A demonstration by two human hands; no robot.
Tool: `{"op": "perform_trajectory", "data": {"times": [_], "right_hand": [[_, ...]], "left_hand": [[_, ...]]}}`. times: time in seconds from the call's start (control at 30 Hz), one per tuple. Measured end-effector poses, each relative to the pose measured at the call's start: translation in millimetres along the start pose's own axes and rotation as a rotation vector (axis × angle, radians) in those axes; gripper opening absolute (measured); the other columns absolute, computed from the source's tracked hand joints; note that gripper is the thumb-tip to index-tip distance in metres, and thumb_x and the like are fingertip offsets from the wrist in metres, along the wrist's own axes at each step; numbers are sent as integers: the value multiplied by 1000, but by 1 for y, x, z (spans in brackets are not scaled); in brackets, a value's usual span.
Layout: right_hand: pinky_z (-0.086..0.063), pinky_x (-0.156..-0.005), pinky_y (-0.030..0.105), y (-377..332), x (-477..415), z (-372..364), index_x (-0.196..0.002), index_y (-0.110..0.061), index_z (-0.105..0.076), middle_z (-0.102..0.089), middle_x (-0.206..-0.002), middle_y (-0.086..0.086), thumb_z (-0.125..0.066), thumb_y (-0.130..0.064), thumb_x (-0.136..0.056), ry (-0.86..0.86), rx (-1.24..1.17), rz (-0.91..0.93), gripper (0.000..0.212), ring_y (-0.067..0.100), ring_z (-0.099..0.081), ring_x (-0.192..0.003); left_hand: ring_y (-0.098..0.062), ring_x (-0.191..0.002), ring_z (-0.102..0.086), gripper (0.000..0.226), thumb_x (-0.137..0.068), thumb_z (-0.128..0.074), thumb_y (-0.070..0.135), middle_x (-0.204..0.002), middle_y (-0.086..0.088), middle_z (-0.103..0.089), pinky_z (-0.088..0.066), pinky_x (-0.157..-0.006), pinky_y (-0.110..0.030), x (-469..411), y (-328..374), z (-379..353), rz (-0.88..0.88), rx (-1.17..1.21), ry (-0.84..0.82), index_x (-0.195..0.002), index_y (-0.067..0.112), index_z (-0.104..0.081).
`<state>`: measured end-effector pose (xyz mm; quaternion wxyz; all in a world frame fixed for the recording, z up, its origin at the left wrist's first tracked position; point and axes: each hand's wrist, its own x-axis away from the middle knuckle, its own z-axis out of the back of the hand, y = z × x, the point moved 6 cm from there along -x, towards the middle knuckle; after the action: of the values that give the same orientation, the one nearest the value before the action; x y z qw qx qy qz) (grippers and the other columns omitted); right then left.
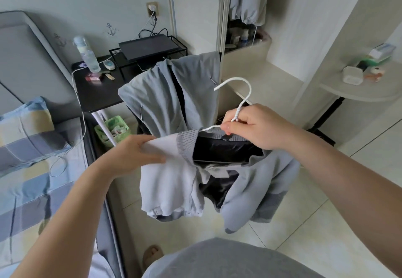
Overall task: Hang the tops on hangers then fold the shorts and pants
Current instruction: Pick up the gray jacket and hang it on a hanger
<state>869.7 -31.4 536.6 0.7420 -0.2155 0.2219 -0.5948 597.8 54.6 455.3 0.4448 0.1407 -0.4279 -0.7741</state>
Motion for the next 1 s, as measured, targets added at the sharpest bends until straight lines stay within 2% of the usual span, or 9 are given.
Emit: {"op": "perform_trajectory", "data": {"times": [0.1, 0.2, 0.3, 0.4, 0.53, 0.7, 0.77, 0.87, 1.0], "right_hand": [[-36, -58, 34, 10, 1, 8, -74, -28, -65, -46, -55, 1, -56, -41, -97, 8, -29, -3, 27, 14, -41, -52], [-38, -59, 39, 20, 2, 9, -74, -28, -65, -46, -57, 8, -56, -39, -97, -49, -40, -9, 28, 25, -43, -56], [-35, -58, 35, 30, 3, 4, -70, -29, -60, -40, -52, -5, -54, -40, -97, -126, -37, -53, 30, 11, -37, -52], [-35, -58, 30, 39, 1, -7, -65, -31, -55, -49, -52, -13, -56, -35, -100, -188, 101, -85, 35, 7, -43, -52], [-41, -63, 33, 45, 0, -10, -70, -30, -59, -58, -60, -7, -52, -44, -97, -6, 208, -140, 32, 11, -55, -63], [-35, -57, 15, 36, 7, -8, -74, -29, -65, -56, -58, -13, -59, -35, -97, 109, 70, -78, 24, 5, -51, -57], [-35, -56, 15, 30, 7, -12, -74, -30, -65, -55, -56, -15, -60, -34, -96, 97, 48, -64, 23, 4, -50, -55], [-35, -55, 17, 22, 3, -16, -76, -26, -66, -53, -53, -16, -60, -34, -96, 83, 9, -39, 22, 5, -48, -53], [-36, -58, 21, 18, -2, -24, -76, -25, -65, -52, -55, -10, -58, -35, -98, 40, -32, -25, 25, 5, -47, -54]], "left_hand": [[-24, -86, -71, 9, -83, -80, 22, -83, 2, -75, -56, -80, -39, -3, -28, -11, 151, -166, 25, -88, 24, -73], [-16, -63, -71, 8, -87, -74, 21, -71, 3, -73, -60, -70, -45, -6, -33, -10, 165, -200, 95, -81, 19, -68], [-2, -51, -54, 26, -84, -77, 21, -58, 11, -60, -47, -55, -33, -5, -20, 7, 45, -223, 273, -69, 30, -58], [-2, -53, -44, 25, -82, -81, 16, -62, 2, -58, -37, -52, -17, -1, 0, 19, -119, -31, 393, -73, 33, -64], [-2, -57, -43, 31, -81, -80, 4, -61, 5, -56, -34, -54, -11, -2, 13, 24, -208, 129, 314, -72, 31, -68], [-4, -48, -35, 34, -80, -78, 3, -54, 11, -47, -34, -52, -22, -3, -17, 36, 22, -100, 366, -68, 22, -53], [-10, -52, -40, 34, -80, -77, 4, -60, 6, -50, -34, -54, -28, -1, -23, 36, 74, -166, 449, -68, 25, -52], [-13, -70, -56, 35, -84, -69, 2, -79, 0, -61, -39, -61, -22, 1, -23, 34, 64, -176, 588, -73, 31, -53], [7, -76, -58, 30, -89, -61, 5, -85, 12, -62, -37, -61, -6, 4, -18, 29, 36, -120, 710, -82, 32, -52]]}}
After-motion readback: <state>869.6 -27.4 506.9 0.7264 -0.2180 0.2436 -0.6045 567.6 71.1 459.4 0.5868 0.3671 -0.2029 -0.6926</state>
